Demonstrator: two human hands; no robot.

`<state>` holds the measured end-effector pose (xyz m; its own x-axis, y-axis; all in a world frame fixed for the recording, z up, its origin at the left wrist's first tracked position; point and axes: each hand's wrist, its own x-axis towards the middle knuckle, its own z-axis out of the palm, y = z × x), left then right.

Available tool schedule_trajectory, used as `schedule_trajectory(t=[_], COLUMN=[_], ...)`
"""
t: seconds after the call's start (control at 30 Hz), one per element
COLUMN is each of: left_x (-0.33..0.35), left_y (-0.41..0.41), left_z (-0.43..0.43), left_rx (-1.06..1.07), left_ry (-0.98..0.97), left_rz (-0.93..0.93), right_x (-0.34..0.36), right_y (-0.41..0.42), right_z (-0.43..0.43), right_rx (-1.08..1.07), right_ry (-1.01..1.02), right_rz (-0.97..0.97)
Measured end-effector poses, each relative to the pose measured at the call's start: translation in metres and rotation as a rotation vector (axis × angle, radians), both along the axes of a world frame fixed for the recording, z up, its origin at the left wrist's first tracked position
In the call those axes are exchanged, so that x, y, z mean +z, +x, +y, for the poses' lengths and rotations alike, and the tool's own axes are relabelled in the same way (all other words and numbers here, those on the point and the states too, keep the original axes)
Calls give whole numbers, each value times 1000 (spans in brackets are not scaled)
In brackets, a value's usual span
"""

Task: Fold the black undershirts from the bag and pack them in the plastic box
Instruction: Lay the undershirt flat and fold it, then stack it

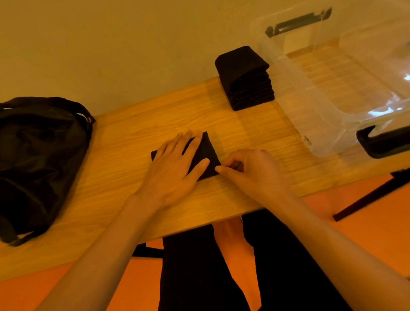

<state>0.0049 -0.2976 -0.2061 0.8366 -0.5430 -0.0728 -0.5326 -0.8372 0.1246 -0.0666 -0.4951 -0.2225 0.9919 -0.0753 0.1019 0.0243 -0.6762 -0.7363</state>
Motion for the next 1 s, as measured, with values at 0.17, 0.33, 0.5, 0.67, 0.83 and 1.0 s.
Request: schedule_trajectory(t=[0.17,0.33,0.5,0.67,0.83,1.0], left_x=[8,-4,6,10,-4,-6], left_y=[4,16,30,28,19,20], left_z=[-18,-14,5,7,3,-1], left_rx=[97,-36,-316,-266,-67,-22], left_ry=[-113,2,-28,-130,-51,5], left_rz=[163,78,124,56,59,24], right_x=[-4,-3,0,-7,-10,-10], right_y=[-7,-5,8,4,-2,-27], right_z=[4,-7,-18,-16,-7,31], right_rx=[-14,43,-82,-86,29,161], right_ry=[-33,23,205,167,2,-167], right_rz=[-45,-24,-12,-54,-109,-127])
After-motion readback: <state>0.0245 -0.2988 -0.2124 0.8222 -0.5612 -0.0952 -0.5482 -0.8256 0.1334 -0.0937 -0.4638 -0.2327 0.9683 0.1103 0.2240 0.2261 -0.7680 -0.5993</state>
